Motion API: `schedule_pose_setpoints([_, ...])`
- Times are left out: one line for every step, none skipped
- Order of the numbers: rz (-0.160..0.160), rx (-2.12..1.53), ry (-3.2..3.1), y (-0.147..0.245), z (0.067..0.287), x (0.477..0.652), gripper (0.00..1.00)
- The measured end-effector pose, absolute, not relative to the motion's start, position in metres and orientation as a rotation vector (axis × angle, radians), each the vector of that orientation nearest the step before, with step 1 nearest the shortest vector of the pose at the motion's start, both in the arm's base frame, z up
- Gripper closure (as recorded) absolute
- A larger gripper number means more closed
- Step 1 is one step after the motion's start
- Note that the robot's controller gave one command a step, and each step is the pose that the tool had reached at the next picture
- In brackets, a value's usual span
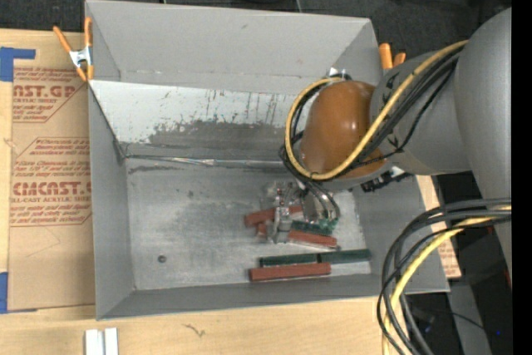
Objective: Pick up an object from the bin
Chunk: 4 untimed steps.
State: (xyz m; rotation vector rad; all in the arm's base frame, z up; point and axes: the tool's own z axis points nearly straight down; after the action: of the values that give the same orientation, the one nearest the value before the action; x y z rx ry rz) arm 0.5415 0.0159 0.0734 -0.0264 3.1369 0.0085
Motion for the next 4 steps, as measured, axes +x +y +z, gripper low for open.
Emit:
schedule_pose_setpoints([0.008,-0.026,3.137,0.016,0.076,0.541,1.0])
schedule_pose_setpoints([0.005,-0.028,3.137,0.016,0.086,0.541,1.0])
schedule_pose_setpoints([0.002,-0.027,3.145,0.015,0.097,0.539,1.0])
schedule_pose_setpoints([0.002,-0.027,3.144,0.016,0.119,0.539,1.0])
